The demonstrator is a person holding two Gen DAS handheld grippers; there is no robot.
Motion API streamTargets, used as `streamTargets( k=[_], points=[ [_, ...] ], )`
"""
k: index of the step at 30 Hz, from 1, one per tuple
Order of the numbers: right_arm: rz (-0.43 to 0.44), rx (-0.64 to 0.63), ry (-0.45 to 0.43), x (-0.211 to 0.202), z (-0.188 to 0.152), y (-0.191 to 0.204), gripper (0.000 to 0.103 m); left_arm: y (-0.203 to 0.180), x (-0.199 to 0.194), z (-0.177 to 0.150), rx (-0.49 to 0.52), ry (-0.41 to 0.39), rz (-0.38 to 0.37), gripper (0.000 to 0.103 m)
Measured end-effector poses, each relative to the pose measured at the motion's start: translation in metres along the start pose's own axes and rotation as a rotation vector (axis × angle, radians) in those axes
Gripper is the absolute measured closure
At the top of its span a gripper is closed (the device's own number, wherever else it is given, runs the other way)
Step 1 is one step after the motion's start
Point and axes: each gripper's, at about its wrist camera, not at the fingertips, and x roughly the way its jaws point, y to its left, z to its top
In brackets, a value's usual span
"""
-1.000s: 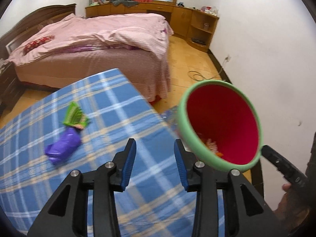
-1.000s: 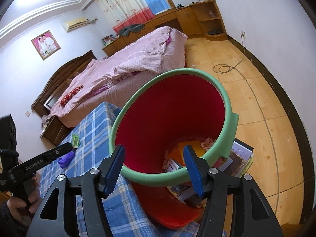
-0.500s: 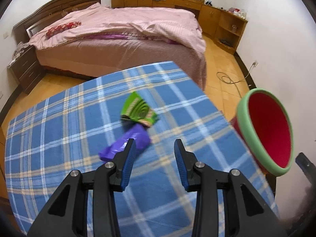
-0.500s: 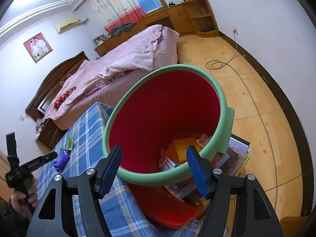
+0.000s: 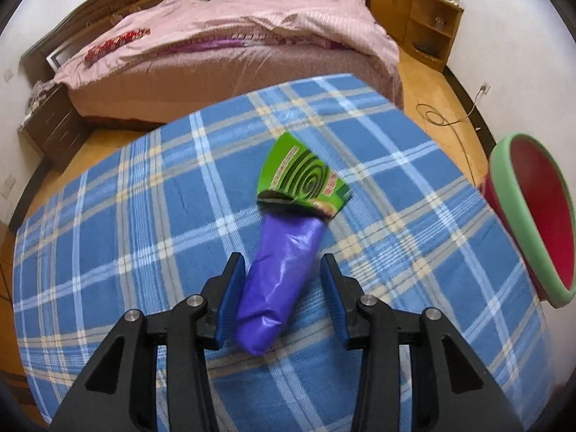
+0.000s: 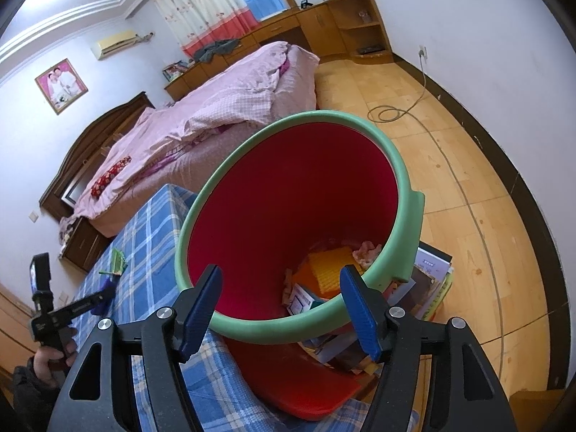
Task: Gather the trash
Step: 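Grasp the purple plastic bag with the left tool while the right tool moves toward the green packet, then grasp the green mosquito-coil packet with the right tool while the left tool holds the purple bag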
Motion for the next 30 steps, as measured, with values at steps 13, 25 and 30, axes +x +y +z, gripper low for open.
streamTargets(
  k=[13,25,30],
  points=[
    [0.041,-0.054,-0.015,-0.009,0.002,0.024,0.034,0.041,-0.029,-0.019,-0.186,-0.023,-0.084,0.083],
    [0.177,-0.246,0.015,-0.006,0.002,0.120,0.034,0.114,-0.075,-0.039,-0.359,-0.119,-0.018,0.083],
    [0.222,-0.327,0.060,0.012,-0.006,0.164,0.034,0.139,-0.081,-0.049,-0.419,-0.165,0.005,0.083]
  ],
)
